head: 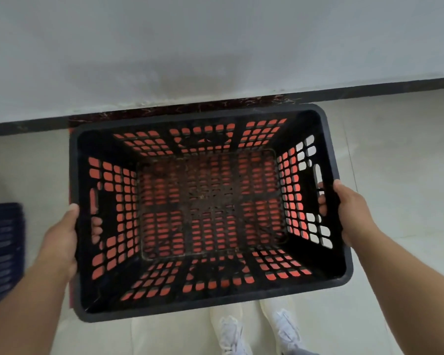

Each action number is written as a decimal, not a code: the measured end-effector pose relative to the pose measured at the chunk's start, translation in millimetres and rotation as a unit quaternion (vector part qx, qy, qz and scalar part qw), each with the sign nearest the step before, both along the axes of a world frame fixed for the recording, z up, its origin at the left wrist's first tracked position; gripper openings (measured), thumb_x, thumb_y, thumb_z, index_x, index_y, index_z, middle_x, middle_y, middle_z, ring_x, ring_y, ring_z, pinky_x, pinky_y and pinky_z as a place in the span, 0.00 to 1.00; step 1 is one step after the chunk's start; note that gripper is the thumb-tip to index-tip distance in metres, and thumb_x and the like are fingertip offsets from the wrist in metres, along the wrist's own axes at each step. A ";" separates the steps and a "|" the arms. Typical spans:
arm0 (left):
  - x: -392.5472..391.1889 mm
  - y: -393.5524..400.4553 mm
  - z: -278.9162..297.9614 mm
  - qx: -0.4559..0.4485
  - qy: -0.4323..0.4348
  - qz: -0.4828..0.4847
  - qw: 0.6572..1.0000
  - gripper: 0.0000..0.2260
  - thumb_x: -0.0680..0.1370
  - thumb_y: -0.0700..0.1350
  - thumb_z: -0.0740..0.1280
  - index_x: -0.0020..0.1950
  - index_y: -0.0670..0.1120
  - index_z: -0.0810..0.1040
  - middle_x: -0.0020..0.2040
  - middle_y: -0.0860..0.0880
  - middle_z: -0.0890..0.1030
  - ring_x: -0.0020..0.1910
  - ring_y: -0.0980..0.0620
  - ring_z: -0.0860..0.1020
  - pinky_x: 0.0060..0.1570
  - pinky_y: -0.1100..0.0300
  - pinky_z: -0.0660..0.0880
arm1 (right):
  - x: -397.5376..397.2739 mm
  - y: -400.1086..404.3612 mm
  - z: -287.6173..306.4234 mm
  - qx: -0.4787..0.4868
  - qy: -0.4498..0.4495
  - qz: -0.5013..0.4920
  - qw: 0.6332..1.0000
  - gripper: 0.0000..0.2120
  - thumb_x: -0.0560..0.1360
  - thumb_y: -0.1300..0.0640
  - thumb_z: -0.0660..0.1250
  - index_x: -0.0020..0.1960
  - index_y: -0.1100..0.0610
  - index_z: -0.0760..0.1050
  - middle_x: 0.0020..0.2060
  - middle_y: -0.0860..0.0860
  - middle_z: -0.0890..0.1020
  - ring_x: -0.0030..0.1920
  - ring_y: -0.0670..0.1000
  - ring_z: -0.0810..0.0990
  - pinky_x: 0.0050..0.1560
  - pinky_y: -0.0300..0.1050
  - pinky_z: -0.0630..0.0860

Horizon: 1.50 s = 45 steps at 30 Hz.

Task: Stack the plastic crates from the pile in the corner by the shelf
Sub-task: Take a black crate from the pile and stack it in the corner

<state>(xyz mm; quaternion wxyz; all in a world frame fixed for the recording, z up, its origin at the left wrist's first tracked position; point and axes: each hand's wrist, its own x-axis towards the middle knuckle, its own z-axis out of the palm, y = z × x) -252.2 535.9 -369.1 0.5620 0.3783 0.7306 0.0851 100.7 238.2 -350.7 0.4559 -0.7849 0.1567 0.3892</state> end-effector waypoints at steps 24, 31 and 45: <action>-247.7 -175.3 306.3 0.056 -0.058 0.392 0.917 0.15 0.81 0.50 0.56 0.45 0.43 0.76 0.33 0.46 0.75 0.27 0.52 0.70 0.31 0.59 0.66 | -145.7 167.2 285.6 -0.008 -0.093 0.446 0.890 0.22 0.80 0.46 0.55 0.38 0.61 0.75 0.28 0.57 0.76 0.31 0.56 0.73 0.37 0.48 0.69; -359.3 -171.0 343.0 0.072 -0.063 0.480 0.872 0.17 0.80 0.55 0.55 0.45 0.45 0.76 0.31 0.49 0.76 0.29 0.52 0.71 0.33 0.60 0.68 | -279.9 264.1 338.2 0.030 -0.107 0.509 0.854 0.18 0.79 0.50 0.54 0.40 0.59 0.75 0.30 0.55 0.75 0.31 0.53 0.70 0.37 0.49 0.68; -495.5 -138.5 385.2 0.114 -0.057 0.598 0.791 0.17 0.82 0.52 0.53 0.42 0.44 0.72 0.35 0.47 0.71 0.30 0.53 0.68 0.30 0.64 0.68 | -487.2 398.1 360.9 0.084 -0.082 0.604 0.788 0.16 0.79 0.51 0.55 0.43 0.60 0.75 0.31 0.54 0.75 0.30 0.51 0.69 0.34 0.45 0.67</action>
